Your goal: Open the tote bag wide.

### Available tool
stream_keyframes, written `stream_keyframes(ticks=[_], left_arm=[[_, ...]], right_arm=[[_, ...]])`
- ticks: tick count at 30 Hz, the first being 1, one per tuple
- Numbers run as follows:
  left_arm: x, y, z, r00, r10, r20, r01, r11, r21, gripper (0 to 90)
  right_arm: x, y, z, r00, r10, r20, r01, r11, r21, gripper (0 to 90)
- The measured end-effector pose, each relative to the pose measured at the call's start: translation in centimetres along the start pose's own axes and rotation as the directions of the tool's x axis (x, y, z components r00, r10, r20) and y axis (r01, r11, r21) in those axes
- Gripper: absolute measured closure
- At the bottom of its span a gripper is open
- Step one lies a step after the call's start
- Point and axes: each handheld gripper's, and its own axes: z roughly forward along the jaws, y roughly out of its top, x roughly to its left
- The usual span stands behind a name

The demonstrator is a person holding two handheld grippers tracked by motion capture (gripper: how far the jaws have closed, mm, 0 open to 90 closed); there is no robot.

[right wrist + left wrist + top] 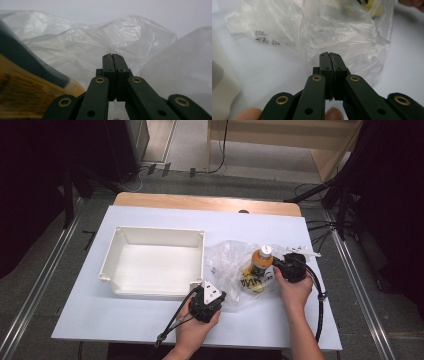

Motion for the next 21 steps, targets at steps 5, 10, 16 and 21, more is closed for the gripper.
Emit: stream_keyframes(ticks=[5,10,16,21], left_arm=[[0.0,0.5,-0.8,0.9997,-0.012,0.022,0.013,0.9982,-0.058,81.3],[-0.4,1.8,-2.0,0.9994,-0.020,0.030,0.023,0.9914,-0.128,65.2],[-0.6,4.2,-2.1,0.9992,-0.040,0.005,0.040,0.9800,-0.195,44.0],[-0.8,4.6,0.2,0.9980,-0.051,-0.038,0.046,0.9908,-0.127,29.4]], right_arm=[[-0.5,-1.0,0.8,0.9996,0.027,0.012,-0.027,0.998,0.055,90.0],[-0.5,-1.3,0.9,0.9996,0.027,0.005,-0.027,0.997,0.072,90.0],[-0.4,-1.5,0.8,0.9997,0.024,0.008,-0.024,0.997,0.068,90.0],[-0.4,-1.6,0.7,0.9999,0.013,0.000,-0.013,0.998,0.065,90.0]])
